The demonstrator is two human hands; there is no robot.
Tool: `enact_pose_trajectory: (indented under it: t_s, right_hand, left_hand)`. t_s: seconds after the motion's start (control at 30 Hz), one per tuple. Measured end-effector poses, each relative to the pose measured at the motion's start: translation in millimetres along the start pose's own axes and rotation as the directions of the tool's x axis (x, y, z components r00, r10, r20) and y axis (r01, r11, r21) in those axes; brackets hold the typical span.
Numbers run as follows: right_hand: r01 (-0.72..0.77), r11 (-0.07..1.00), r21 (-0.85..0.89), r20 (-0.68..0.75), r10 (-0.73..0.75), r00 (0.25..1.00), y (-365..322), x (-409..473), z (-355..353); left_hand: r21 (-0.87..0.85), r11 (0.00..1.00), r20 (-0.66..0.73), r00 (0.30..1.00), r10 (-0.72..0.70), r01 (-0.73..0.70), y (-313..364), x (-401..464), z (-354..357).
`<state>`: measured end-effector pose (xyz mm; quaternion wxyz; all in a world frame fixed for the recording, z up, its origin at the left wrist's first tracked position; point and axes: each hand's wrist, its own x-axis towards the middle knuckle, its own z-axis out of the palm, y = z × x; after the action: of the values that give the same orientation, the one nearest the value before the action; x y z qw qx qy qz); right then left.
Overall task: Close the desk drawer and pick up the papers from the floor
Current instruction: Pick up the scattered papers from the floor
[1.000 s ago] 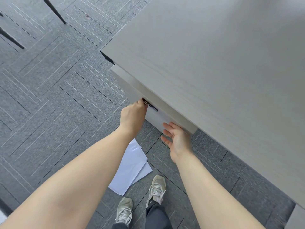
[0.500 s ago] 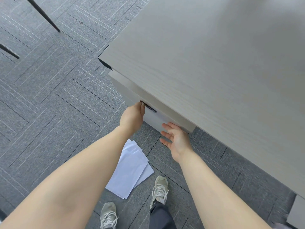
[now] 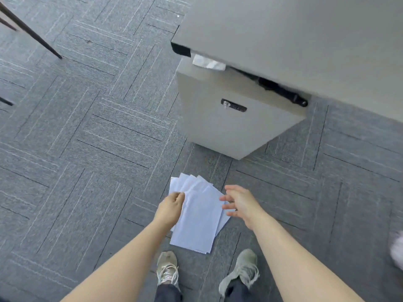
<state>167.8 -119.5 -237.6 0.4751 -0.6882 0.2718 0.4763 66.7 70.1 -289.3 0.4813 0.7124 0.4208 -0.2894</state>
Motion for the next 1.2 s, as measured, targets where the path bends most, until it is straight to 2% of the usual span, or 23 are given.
enact_pose_trajectory:
  t_s: [0.1, 0.23, 0.37, 0.47, 0.63, 0.73, 0.87, 0.97, 1.07, 1.2]
  right_hand:
    - [-0.128, 0.989, -0.081, -0.017, 0.127, 0.992, 89, 55, 27]
    - [-0.256, 0.960, -0.113, -0.125, 0.242, 0.962, 211, 160, 46]
    - [-0.274, 0.952, -0.137, -0.265, 0.231, 0.936, 310, 280, 50]
    - [-0.235, 0.968, -0.091, -0.387, 0.183, 0.904, 348, 344, 51]
    - [-0.134, 0.991, -0.017, -0.636, 0.092, 0.766, 365, 410, 64]
    - [-0.056, 0.995, -0.079, -0.621, -0.005, 0.784, 364, 433, 84]
    - [-0.031, 0.991, -0.129, -0.538, -0.044, 0.842, 346, 439, 111]
    - [-0.006, 0.990, -0.142, -0.450, -0.059, 0.891, 338, 438, 125]
    - [0.100, 0.995, 0.013, -0.396, -0.086, 0.914, 334, 426, 127]
    - [0.250, 0.925, 0.286, -0.310, -0.157, 0.938, 308, 372, 113]
  left_hand:
    - [0.076, 0.994, 0.008, 0.997, -0.074, 0.073, -88, 43, 10]
    - [0.153, 0.982, 0.022, 0.993, -0.112, 0.108, -182, 130, 48]
    - [0.202, 0.977, 0.008, 0.998, -0.065, 0.062, -254, 241, 86]
    - [0.206, 0.979, -0.087, 0.996, 0.012, 0.007, -283, 307, 105]
    - [0.211, 0.975, -0.283, 0.959, -0.002, 0.065, -301, 372, 125]
    - [0.198, 0.977, -0.359, 0.933, -0.003, 0.079, -303, 380, 132]
    - [0.191, 0.980, -0.250, 0.968, -0.001, 0.051, -303, 368, 146]
    - [0.059, 0.998, -0.132, 0.991, 0.027, -0.019, -306, 354, 158]
    - [-0.146, 0.982, -0.062, 0.992, 0.111, -0.119, -307, 341, 160]
    - [-0.290, 0.930, -0.024, 0.974, 0.227, -0.224, -266, 295, 130]
